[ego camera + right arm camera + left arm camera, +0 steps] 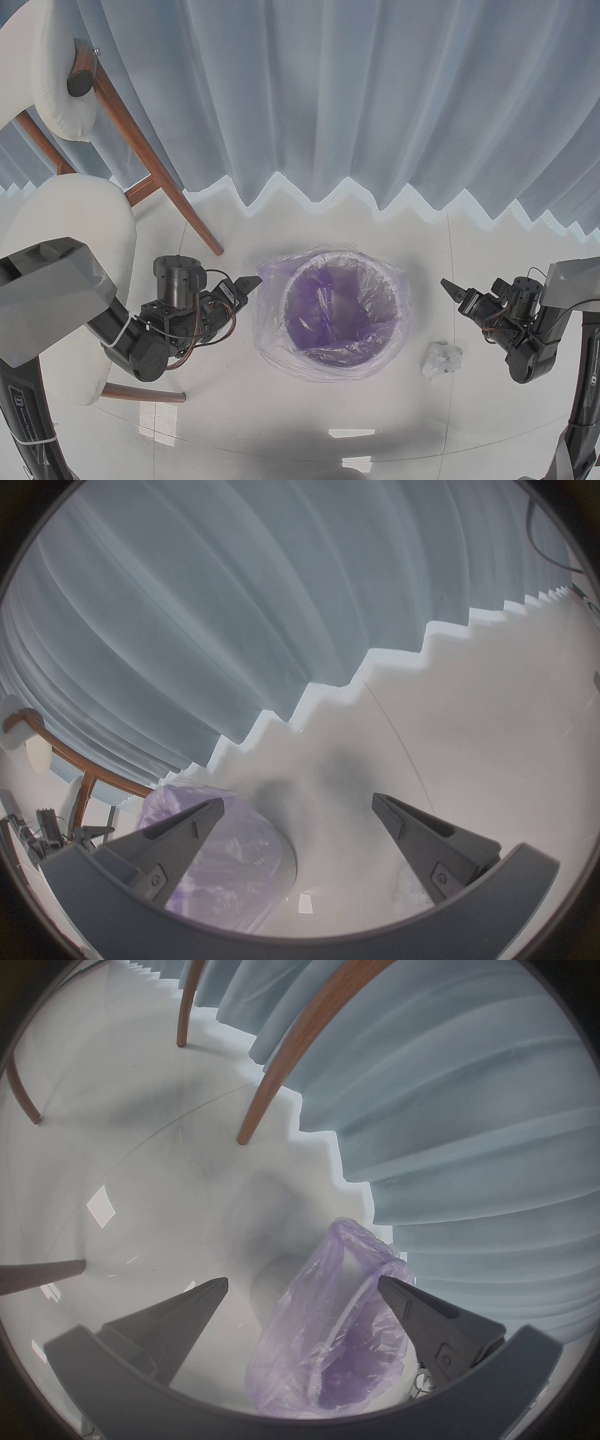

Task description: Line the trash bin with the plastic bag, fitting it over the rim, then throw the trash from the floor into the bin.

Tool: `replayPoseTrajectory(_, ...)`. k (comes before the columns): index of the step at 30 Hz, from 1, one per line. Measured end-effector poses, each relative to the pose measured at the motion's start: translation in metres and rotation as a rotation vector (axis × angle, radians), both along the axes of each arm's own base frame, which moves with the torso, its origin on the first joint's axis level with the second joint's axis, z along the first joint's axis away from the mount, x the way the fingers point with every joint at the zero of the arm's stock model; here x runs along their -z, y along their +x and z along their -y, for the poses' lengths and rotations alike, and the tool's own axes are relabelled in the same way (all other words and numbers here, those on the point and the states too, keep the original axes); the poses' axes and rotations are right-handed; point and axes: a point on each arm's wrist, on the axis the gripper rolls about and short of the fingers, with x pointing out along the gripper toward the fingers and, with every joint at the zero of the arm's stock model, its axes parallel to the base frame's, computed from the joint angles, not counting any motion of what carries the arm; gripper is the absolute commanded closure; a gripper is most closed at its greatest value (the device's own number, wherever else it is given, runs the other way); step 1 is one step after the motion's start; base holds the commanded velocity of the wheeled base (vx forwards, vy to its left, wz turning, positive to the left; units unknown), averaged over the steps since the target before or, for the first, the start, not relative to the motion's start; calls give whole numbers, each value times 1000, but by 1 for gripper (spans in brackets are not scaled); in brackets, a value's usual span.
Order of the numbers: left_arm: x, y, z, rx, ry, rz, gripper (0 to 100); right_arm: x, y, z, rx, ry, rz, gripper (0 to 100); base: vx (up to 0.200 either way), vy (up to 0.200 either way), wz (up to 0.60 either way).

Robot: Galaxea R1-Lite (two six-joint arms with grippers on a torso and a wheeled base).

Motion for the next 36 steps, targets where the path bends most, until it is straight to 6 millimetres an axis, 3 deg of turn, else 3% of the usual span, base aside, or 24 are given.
replayPoseTrajectory(10, 10, -41, -11, 6, 57, -33, 0, -26, -36, 2, 10, -37, -2, 0, 0, 0, 0)
replayPoseTrajectory(18, 8, -57, -10, 32, 54, 43, 0, -34, -72, 4, 20, -94, -43, 0, 0, 0, 0)
replayPoseTrajectory(25, 16, -52, -1, 49, 44, 60, 0, -40, -90, 4, 37, -105, -59, 0, 0, 0, 0)
replayPoseTrajectory(36, 44, -31, 5, 45, 52, 28, 0, -46, -94, 4, 40, -105, -40, 0, 0, 0, 0)
